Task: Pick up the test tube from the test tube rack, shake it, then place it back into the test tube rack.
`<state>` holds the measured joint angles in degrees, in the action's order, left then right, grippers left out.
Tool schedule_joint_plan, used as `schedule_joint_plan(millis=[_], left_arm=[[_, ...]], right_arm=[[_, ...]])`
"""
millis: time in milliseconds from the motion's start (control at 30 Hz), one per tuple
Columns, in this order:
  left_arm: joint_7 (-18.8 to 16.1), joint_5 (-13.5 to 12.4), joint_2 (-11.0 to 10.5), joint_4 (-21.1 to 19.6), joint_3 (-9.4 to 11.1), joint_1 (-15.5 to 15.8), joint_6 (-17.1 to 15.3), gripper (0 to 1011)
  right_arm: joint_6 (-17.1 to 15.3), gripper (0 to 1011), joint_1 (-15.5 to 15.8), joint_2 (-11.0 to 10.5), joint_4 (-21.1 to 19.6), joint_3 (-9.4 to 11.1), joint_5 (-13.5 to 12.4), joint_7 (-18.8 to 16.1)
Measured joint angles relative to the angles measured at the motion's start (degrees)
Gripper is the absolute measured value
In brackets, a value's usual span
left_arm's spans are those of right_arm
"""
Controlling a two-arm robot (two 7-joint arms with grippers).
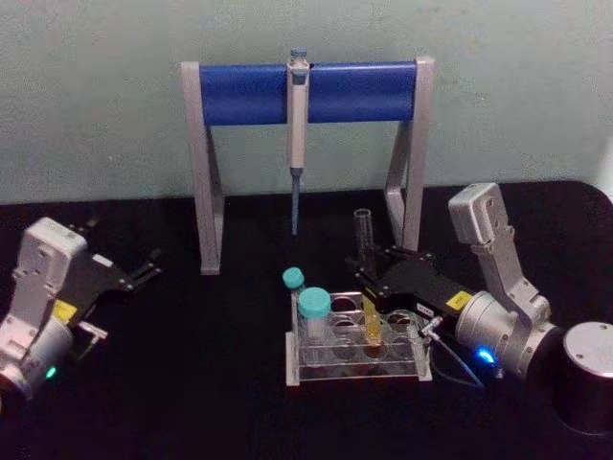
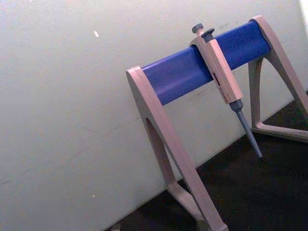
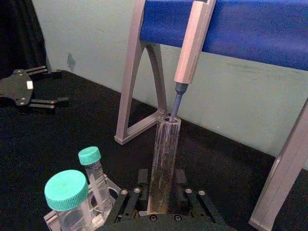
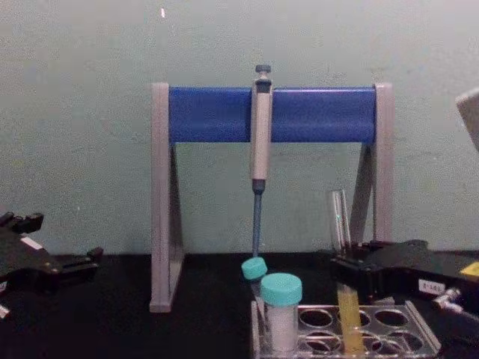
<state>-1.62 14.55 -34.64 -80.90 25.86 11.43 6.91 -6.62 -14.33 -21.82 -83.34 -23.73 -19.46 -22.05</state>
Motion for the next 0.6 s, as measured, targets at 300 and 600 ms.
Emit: schedule_joint_plan(millis=[300, 600], left_arm=[[0.00, 0.00, 0.00, 0.00, 0.00, 0.00, 0.00, 1010], [0.00, 0.00, 0.00, 0.00, 0.00, 0.00, 0.00, 1009]], right_arm=[[0.01, 232, 0.00, 0.00, -0.01, 0.00, -0.04, 0.02], [0.01, 232, 0.00, 0.00, 0.00, 0.00, -0.03, 0.02]])
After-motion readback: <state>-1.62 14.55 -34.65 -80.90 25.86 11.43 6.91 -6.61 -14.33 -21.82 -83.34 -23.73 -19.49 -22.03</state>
